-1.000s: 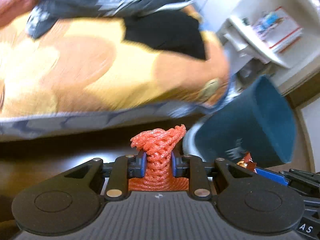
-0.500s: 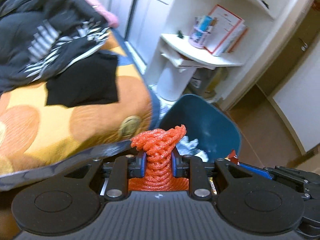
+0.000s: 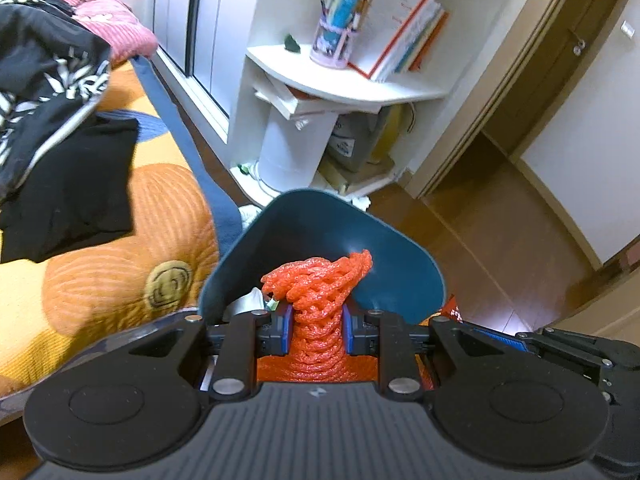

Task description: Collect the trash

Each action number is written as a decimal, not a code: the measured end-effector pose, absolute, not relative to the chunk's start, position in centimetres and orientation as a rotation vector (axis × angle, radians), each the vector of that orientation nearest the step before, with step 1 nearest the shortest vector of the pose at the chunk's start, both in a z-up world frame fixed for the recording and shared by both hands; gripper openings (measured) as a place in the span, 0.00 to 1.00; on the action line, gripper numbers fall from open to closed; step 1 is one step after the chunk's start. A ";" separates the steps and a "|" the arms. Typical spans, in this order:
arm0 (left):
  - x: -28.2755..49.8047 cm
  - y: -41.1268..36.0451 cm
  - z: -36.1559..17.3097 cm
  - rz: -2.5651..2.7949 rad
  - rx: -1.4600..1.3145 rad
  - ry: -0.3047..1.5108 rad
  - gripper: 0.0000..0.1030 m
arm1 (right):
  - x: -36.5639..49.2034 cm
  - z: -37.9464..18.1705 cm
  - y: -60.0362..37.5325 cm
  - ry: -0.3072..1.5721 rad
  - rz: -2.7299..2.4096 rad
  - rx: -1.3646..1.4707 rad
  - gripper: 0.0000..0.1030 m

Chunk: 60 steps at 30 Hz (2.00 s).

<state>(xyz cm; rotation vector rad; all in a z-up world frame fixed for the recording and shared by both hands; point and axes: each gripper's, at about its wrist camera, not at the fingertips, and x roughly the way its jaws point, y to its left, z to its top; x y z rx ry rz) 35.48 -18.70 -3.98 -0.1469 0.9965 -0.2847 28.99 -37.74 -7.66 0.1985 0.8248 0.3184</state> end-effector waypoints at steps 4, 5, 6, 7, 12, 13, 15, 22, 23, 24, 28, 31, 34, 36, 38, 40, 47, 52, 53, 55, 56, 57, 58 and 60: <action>37.2 -20.0 -6.4 -0.278 -0.105 1.041 0.22 | 30.3 -9.7 -38.5 0.871 0.299 0.214 0.26; 37.5 -20.2 -7.1 -0.276 -0.093 1.051 0.22 | 30.7 -10.2 -38.7 0.883 0.294 0.220 0.26; 37.8 -20.4 -7.6 -0.274 -0.083 1.060 0.22 | 31.1 -10.6 -38.9 0.895 0.291 0.226 0.26; 38.2 -20.6 -8.3 -0.272 -0.074 1.072 0.22 | 31.5 -11.1 -39.0 0.908 0.286 0.234 0.26; 39.8 -21.4 -10.9 -0.257 -0.039 1.114 0.22 | 33.6 -13.4 -39.1 0.970 0.262 0.256 0.26; 40.0 -21.5 -11.4 -0.255 -0.036 1.123 0.22 | 34.0 -13.7 -39.1 0.982 0.261 0.260 0.26; 40.6 -21.7 -12.4 -0.254 -0.030 1.138 0.22 | 34.5 -14.5 -39.0 1.005 0.253 0.267 0.26; 41.6 -22.7 -15.1 -0.285 0.008 1.197 0.22 | 35.9 -16.4 -38.5 1.065 0.236 0.257 0.26; 41.7 -22.9 -15.4 -0.289 0.018 1.202 0.22 | 36.0 -16.7 -38.5 1.077 0.232 0.259 0.27; 41.7 -23.1 -15.7 -0.294 0.031 1.206 0.22 | 36.2 -16.9 -38.4 1.089 0.230 0.261 0.27; 41.9 -23.6 -16.6 -0.286 0.059 1.223 0.23 | 36.5 -17.7 -38.6 1.118 0.220 0.280 0.29; 42.0 -23.6 -17.0 -0.274 0.063 1.236 0.25 | 36.4 -17.7 -38.6 1.115 0.218 0.285 0.30; 42.0 -23.5 -17.1 -0.269 0.052 1.251 0.28 | 36.4 -17.6 -38.7 1.122 0.216 0.295 0.30; 41.8 -23.3 -16.9 -0.267 0.043 1.255 0.29 | 36.2 -17.5 -38.9 1.124 0.217 0.312 0.32; 41.5 -23.0 -16.6 -0.265 0.031 1.257 0.36 | 35.9 -17.2 -39.1 1.121 0.219 0.328 0.36; 41.2 -22.6 -16.1 -0.248 0.020 1.250 0.54 | 35.6 -17.0 -39.5 1.112 0.218 0.346 0.42; 39.0 -21.5 -12.9 -0.264 -0.015 1.192 0.55 | 33.7 -14.9 -40.4 1.056 0.253 0.397 0.44; 36.7 -20.9 -9.6 -0.264 -0.022 1.119 0.55 | 31.8 -12.2 -40.0 0.994 0.291 0.392 0.48; 36.3 -20.8 -9.0 -0.263 -0.026 1.107 0.55 | 31.4 -11.6 -39.8 0.979 0.299 0.381 0.48; 35.3 -20.4 -7.7 -0.265 -0.035 1.080 0.56 | 30.4 -10.3 -39.5 0.946 0.312 0.359 0.49; 34.8 -20.1 -7.0 -0.269 -0.043 1.064 0.56 | 29.9 -9.6 -39.5 0.931 0.322 0.357 0.50; 34.3 -19.8 -6.3 -0.272 -0.050 1.049 0.56 | 29.3 -9.0 -39.4 0.916 0.333 0.357 0.50; 33.7 -19.5 -5.6 -0.271 -0.055 1.035 0.56 | 28.8 -8.4 -39.4 0.902 0.343 0.353 0.51; 32.7 -19.0 -4.4 -0.272 -0.067 1.007 0.56 | 27.6 -7.2 -39.3 0.872 0.359 0.339 0.51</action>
